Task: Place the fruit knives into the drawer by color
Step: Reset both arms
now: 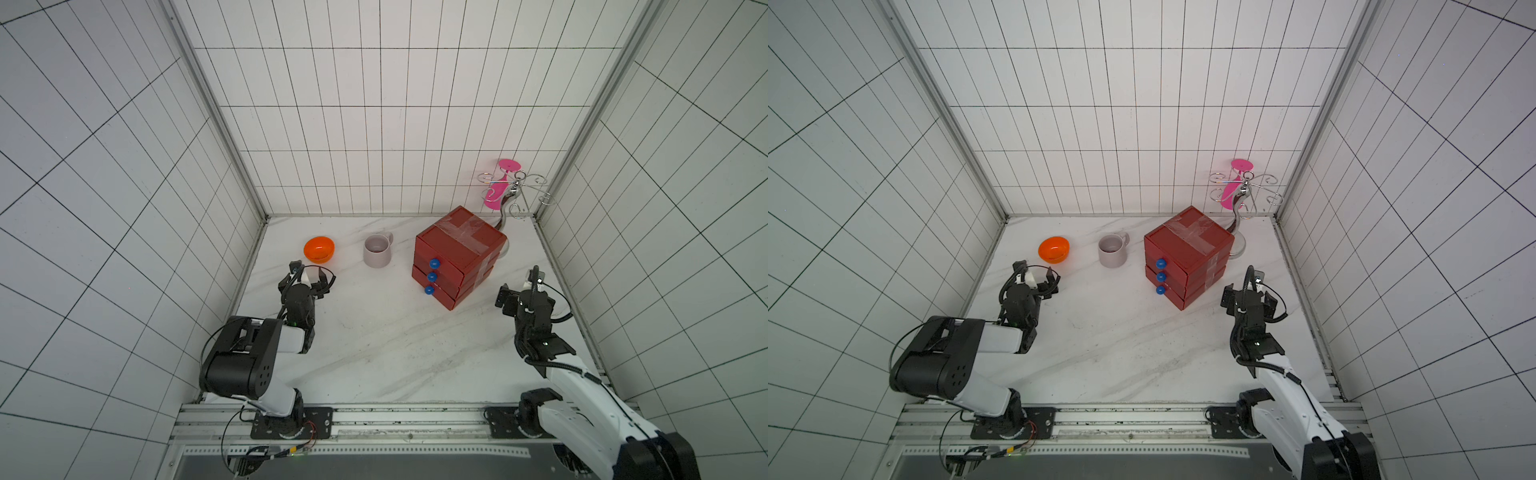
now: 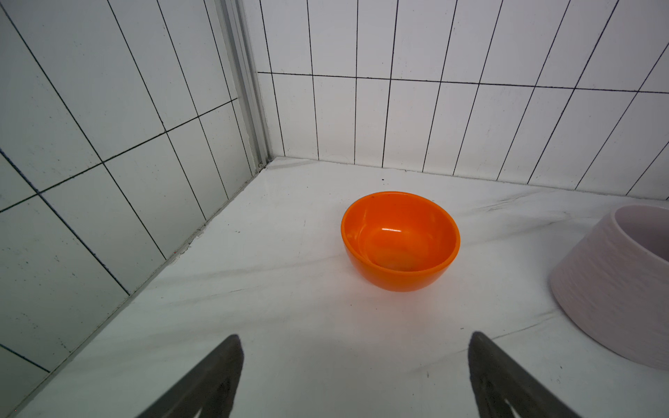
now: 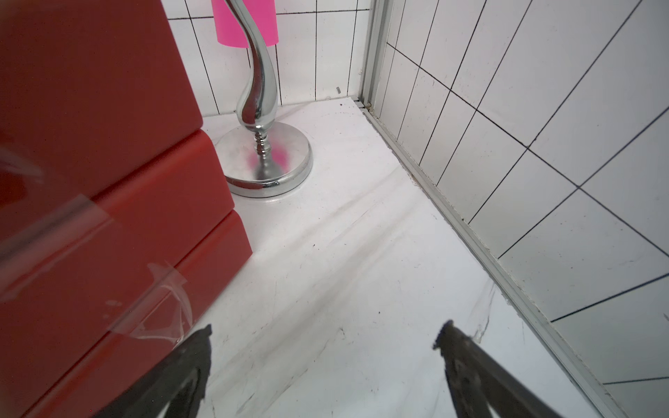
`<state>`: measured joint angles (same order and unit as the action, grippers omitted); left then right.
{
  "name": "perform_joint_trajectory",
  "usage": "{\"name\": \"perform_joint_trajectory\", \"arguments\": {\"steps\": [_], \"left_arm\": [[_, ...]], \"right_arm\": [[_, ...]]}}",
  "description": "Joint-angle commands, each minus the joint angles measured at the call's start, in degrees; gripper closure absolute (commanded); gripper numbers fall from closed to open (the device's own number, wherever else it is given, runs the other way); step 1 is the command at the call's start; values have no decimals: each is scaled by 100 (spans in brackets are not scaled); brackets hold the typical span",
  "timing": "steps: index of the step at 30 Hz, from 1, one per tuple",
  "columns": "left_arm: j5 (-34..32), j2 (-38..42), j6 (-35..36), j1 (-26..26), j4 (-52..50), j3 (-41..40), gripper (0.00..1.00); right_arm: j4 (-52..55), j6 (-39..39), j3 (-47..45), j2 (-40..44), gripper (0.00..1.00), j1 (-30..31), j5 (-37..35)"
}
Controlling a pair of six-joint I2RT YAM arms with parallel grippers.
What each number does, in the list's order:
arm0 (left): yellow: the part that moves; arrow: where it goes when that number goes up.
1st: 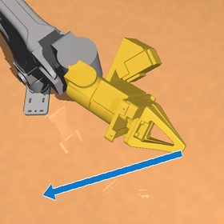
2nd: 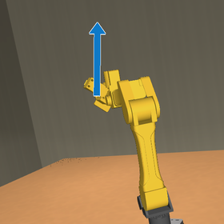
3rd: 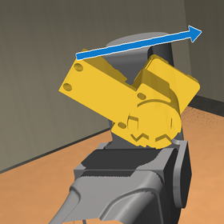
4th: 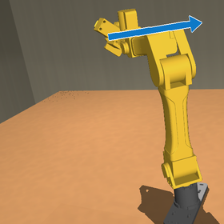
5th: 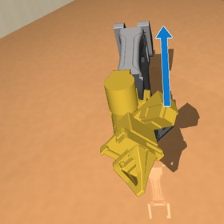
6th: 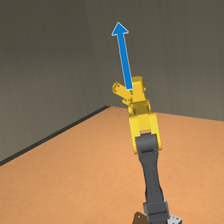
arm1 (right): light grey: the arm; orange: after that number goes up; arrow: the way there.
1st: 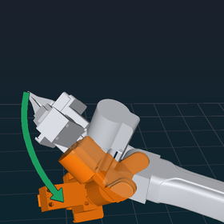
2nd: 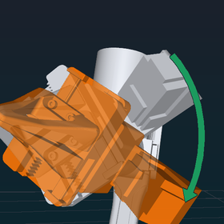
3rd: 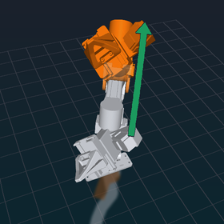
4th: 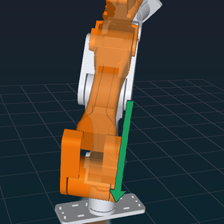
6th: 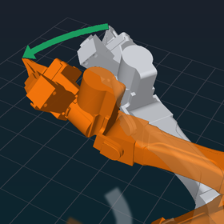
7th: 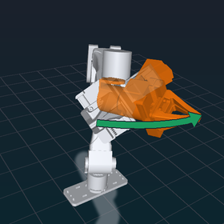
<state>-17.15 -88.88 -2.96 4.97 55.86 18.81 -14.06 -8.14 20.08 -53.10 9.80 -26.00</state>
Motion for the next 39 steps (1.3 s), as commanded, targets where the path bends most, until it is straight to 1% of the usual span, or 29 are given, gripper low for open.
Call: {"name": "perform_joint_trajectory", "arguments": {"steps": [1, 4, 5, 7, 10, 12, 13, 18, 25, 26, 28, 30, 32, 34, 39], "left_arm": [[-111, 8, 111, 44, 0, 106, 3], [-186, -4, 118, 77, -2, 115, 2], [-238, -19, 159, 118, -40, 144, 2], [-540, -50, 225, 271, -106, 208, 2], [-555, -59, 226, 271, -81, 195, 2], [-553, -55, 228, 276, -83, 200, 2], [-549, -58, 224, 268, -85, 199, 2], [-548, -59, 228, 272, -79, 200, 2], [-546, -59, 226, 268, -88, 193, 2], [-544, -57, 226, 272, -86, 196, 2], [-543, -59, 226, 268, -89, 210, 2], [-544, -59, 226, 263, -92, 209, 2], [-544, -59, 231, 267, -92, 211, 2], [-540, -57, 234, 267, -92, 203, 2], [-535, -59, 229, 267, -92, 203, 2]], "right_arm": [[-1069, 412, -189, -450, 1, -180, 220], [-1450, 410, -173, -922, 1, -377, 682], [-1513, 410, -141, -1070, 1, -423, 767], [-1789, 410, -159, -1380, 1, -472, 789], [-2227, 554, -155, -1671, 1, -530, 1018], [-2727, 665, -193, -1925, 1, -569, 1147], [-2767, 689, -154, -2000, 1, -587, 1199], [-3244, 676, -48, -2473, 1, -662, 1305], [-4622, 684, -163, -3562, 1, -708, 1231], [-4519, 693, -116, -3566, 1, -708, 1236], [-3752, 654, 145, -3429, 1, -716, 1295], [-3632, 620, 345, -3587, 1, -786, 1389], [-3300, 499, 429, -3514, 1, -917, 1571], [-3500, 511, 392, -3566, 1, -921, 1556], [-3420, 514, 401, -3540, 1, -926, 1562]]}}
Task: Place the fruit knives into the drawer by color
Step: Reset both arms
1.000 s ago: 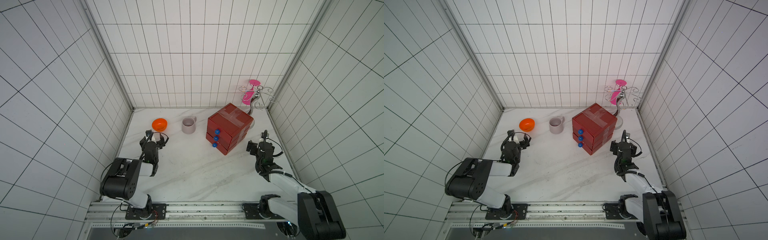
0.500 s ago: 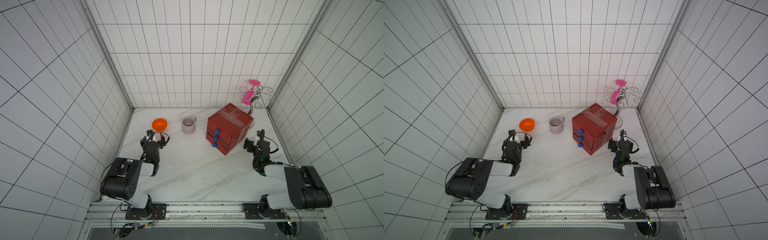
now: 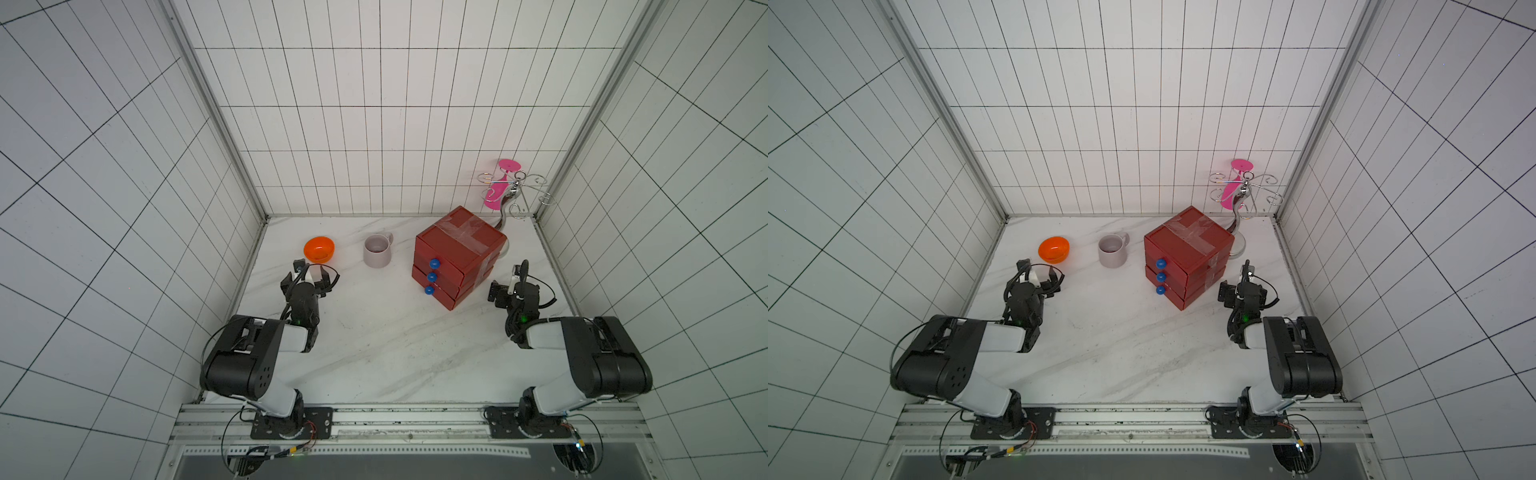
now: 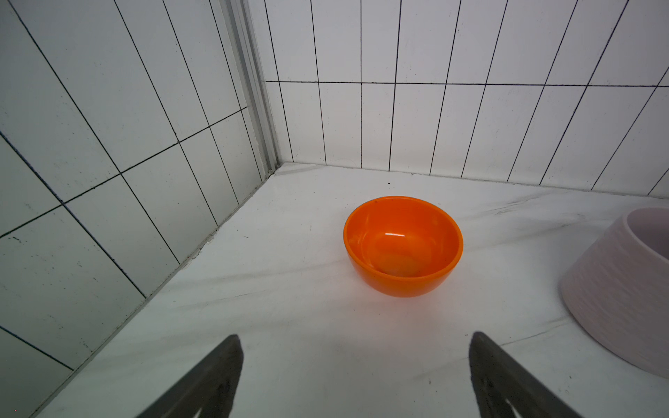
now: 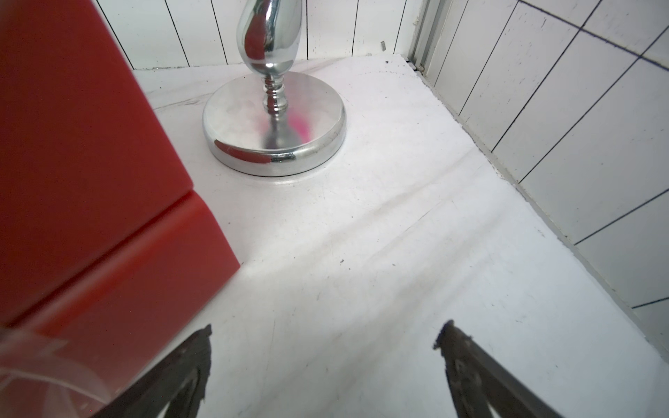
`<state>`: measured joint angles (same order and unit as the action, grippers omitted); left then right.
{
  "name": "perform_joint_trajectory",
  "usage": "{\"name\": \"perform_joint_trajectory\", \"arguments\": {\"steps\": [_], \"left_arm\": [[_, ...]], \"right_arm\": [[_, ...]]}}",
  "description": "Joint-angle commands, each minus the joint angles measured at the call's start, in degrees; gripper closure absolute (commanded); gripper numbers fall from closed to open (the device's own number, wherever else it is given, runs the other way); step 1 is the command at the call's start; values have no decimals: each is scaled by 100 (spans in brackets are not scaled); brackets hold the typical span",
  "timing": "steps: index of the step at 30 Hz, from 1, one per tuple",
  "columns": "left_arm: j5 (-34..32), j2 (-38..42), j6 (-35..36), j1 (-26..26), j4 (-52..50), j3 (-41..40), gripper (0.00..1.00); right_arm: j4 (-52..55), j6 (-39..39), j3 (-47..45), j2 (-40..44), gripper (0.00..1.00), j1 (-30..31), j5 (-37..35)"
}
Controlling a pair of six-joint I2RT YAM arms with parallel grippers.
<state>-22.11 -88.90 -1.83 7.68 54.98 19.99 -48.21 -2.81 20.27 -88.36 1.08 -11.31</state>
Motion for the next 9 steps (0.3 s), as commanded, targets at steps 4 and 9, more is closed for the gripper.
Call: {"name": "perform_joint_trajectory", "arguments": {"steps": [4, 9], "left_arm": [[-39, -79, 107, -6, -31, 111, 2], [-2, -67, 98, -21, -45, 109, 2]], "right_arm": [[-22, -20, 381, -23, 1, -62, 93], [-22, -18, 377, -14, 1, -56, 94]]}}
